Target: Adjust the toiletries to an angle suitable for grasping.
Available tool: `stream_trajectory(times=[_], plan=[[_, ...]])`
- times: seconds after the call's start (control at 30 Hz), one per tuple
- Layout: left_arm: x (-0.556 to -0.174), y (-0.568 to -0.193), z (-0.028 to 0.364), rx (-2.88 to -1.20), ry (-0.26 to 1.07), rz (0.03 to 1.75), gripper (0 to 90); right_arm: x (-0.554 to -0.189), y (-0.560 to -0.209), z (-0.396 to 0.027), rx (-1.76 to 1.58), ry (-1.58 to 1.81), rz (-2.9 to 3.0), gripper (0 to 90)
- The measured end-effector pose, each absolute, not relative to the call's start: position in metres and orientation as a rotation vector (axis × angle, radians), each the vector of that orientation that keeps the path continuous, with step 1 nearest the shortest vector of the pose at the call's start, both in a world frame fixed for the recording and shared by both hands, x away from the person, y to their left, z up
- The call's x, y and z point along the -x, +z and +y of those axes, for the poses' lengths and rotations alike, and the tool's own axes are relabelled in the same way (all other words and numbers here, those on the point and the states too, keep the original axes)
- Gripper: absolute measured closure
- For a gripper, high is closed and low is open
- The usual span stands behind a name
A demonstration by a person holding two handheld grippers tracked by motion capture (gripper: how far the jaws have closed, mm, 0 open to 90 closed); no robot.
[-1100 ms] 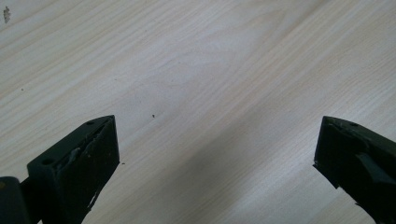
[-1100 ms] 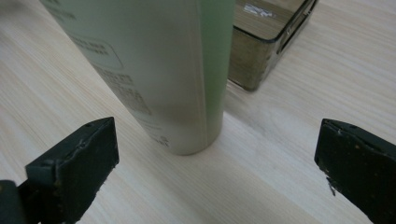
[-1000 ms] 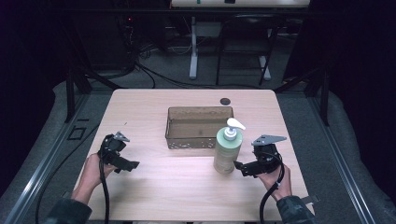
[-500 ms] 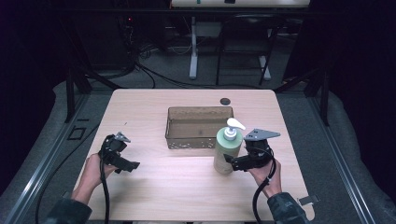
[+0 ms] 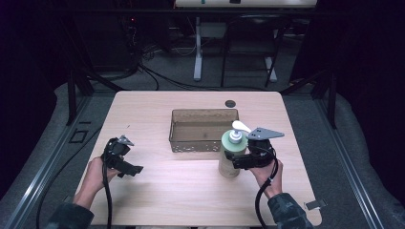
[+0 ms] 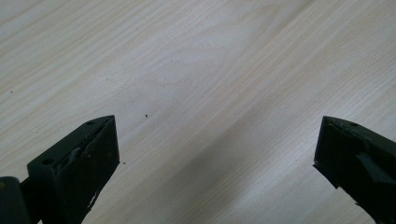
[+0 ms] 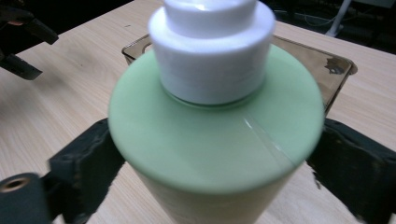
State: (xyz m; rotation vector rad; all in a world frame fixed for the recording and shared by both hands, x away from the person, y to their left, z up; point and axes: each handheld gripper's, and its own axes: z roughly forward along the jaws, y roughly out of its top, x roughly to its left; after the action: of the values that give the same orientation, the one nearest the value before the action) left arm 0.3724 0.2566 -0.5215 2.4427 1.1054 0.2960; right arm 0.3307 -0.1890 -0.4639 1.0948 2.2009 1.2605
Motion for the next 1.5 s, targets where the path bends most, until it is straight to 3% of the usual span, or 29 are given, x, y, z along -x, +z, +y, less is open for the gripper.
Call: stream_trajectory(times=[1.5], plan=[[-0.371, -0.522, 0.255, -2.471, 0.300, 1.092, 0.1, -0.334, -0.460, -0.229, -1.235, 1.130, 2.078, 11.6]])
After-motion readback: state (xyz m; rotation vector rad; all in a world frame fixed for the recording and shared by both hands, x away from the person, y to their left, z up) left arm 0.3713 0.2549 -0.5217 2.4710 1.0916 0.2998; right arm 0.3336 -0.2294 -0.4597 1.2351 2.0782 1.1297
